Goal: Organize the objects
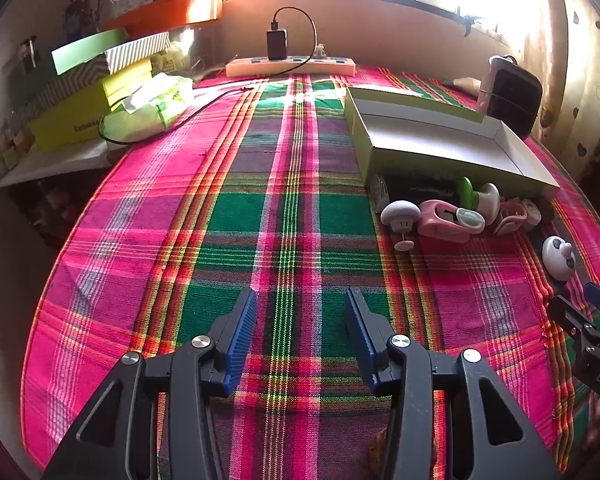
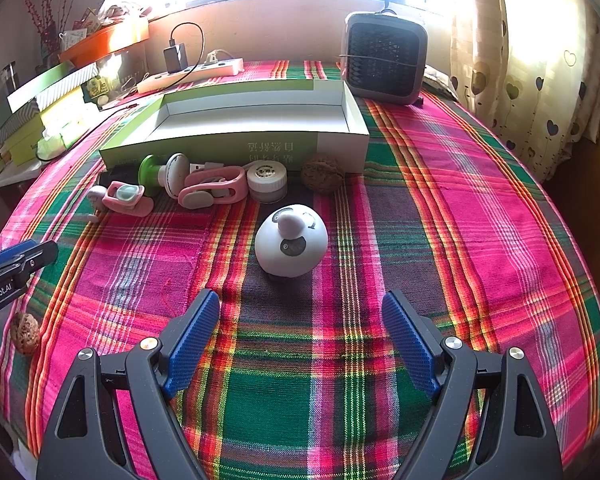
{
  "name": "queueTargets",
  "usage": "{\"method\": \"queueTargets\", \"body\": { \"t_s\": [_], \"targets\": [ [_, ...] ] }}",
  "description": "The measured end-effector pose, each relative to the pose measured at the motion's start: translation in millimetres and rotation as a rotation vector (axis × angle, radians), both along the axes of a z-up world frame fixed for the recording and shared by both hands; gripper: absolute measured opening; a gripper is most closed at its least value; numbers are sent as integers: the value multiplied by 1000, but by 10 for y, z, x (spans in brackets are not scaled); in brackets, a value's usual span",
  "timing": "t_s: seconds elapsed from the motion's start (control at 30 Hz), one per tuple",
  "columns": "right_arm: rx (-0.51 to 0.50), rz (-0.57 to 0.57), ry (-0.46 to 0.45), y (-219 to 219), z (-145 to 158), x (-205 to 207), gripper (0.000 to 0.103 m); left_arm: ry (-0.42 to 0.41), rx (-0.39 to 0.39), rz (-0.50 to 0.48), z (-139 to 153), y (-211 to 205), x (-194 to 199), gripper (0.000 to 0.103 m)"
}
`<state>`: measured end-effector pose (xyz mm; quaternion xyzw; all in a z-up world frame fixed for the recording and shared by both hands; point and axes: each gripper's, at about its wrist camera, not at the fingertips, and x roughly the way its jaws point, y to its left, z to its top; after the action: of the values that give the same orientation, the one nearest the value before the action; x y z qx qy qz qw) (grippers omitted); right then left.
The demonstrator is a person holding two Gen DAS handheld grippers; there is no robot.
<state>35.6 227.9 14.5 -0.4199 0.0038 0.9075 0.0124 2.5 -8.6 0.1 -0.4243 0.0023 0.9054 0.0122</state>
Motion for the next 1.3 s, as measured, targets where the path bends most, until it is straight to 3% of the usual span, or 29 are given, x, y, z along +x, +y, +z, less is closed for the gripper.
{"method": "queueTargets", "body": {
  "t_s": [0.27, 0.33, 0.5, 0.77, 0.97, 1.3],
  "targets": [
    [0, 1, 1, -8, -15, -11, 84, 0, 3, 0, 5, 0, 5, 43],
    [2, 9, -4, -19, -18, -14, 84, -3, 36, -3, 21, -34, 32, 43],
    [-14, 60, 1, 78, 25, 12, 84, 29, 64, -65, 91, -97, 198, 43],
    [-80, 47, 34, 347, 66, 61, 84, 68, 117, -199, 227, -188, 554, 43],
    [-79, 67, 57, 338, 91, 99, 84, 51, 159, -315, 232, -100, 767, 43],
    [-86, 84, 65, 317, 103, 130, 84, 14, 155, -326, 81, -7, 785, 43]
  ]
}}
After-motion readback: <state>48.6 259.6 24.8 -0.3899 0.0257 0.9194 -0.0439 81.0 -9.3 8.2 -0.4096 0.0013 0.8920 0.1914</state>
